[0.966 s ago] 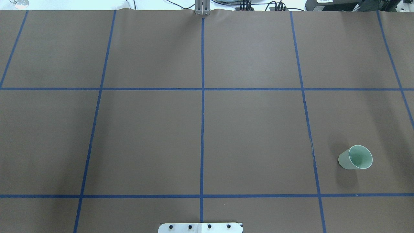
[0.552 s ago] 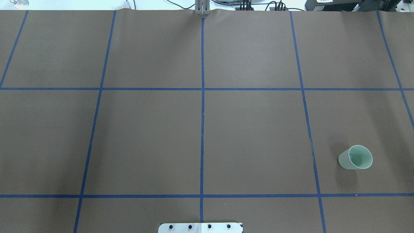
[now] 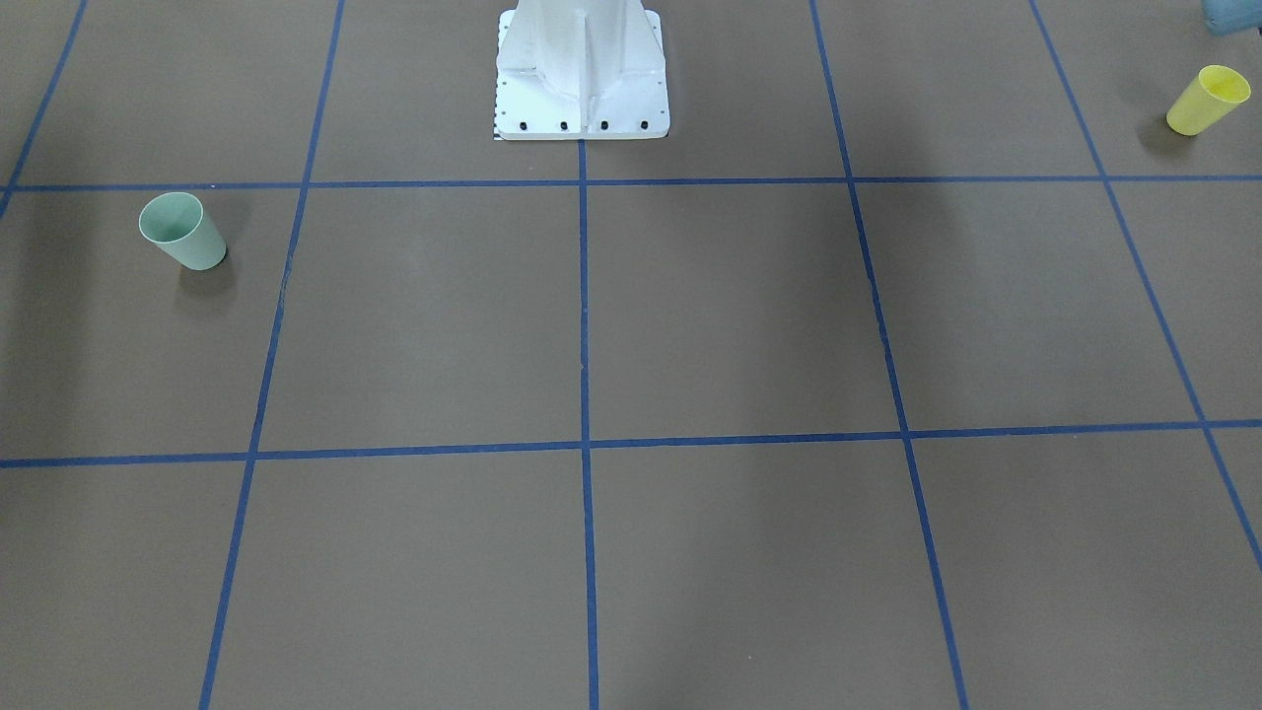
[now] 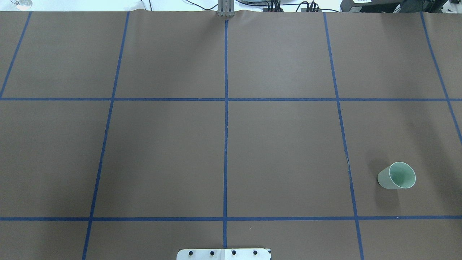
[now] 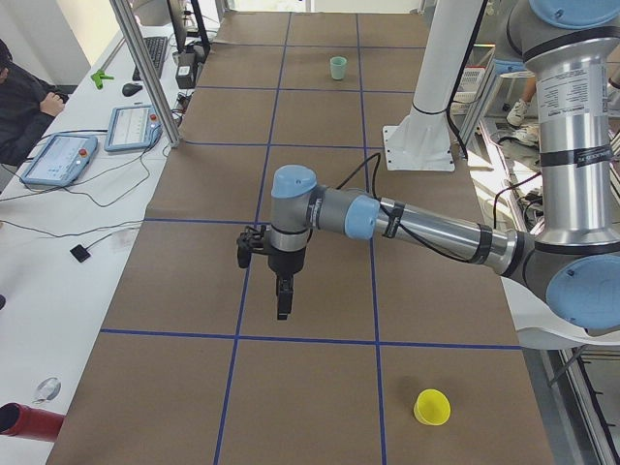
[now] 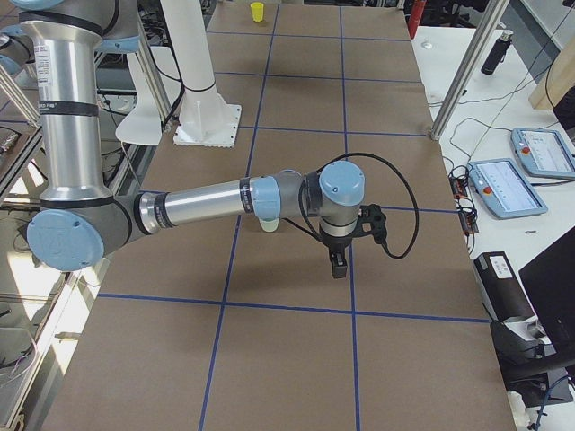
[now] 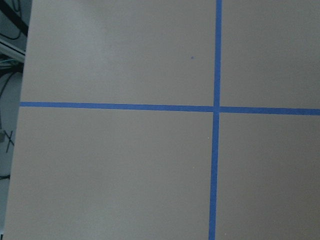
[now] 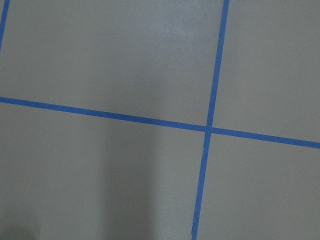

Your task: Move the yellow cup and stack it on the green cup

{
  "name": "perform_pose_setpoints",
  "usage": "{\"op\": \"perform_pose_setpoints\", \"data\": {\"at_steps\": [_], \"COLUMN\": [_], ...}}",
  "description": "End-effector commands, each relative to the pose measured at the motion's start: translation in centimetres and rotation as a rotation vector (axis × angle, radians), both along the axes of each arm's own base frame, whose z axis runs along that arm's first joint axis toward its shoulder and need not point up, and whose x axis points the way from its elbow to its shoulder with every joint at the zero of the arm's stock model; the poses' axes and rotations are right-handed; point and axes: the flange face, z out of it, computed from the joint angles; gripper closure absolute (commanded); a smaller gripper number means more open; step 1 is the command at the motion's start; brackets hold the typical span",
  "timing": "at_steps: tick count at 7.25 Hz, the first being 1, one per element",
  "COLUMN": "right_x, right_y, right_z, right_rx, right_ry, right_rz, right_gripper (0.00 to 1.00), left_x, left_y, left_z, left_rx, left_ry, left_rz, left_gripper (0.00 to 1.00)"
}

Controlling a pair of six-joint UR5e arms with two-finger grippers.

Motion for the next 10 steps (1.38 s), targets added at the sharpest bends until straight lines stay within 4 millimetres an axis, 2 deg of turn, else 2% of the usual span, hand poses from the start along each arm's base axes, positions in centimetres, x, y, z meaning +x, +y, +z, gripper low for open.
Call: {"op": "perform_pose_setpoints", "data": {"at_steps": [1, 2, 5, 7, 8, 9, 10], "right_x": [0.0, 0.0, 0.0, 0.0, 0.0, 0.0, 0.2], "right_y": [2.5, 3.5, 3.9, 4.0, 3.9, 3.8, 3.7], "right_z": [-0.6, -0.8, -1.2, -1.1, -1.2, -1.1, -0.8], "right_rx": [0.007, 0.008, 0.018, 0.015, 0.016, 0.015, 0.015], "right_ry": [-0.002, -0.003, 0.000, 0.001, 0.001, 0.004, 0.036], "right_rz": [0.001, 0.001, 0.001, 0.004, 0.002, 0.004, 0.006], "right_gripper": [0.01, 0.01, 0.01, 0.01, 0.01, 0.01, 0.01], "left_x": [3.4, 4.8, 12.6, 15.2, 16.2, 17.8, 17.7], "left_y": [2.1, 2.6, 6.2, 9.4, 10.3, 10.1, 10.3], "left_z": [-2.3, -1.8, 1.0, 3.5, 5.6, 9.2, 12.8], "left_rx": [-0.079, -0.124, -0.230, -0.295, -0.303, -0.303, -0.305], "left_ry": [-0.304, -0.299, -0.343, -0.511, -0.578, -0.651, -0.726], "left_rz": [-0.220, -0.430, -0.762, -0.914, -1.021, -1.100, -1.183], "left_gripper": [0.00, 0.00, 0.00, 0.00, 0.00, 0.00, 0.00]}}
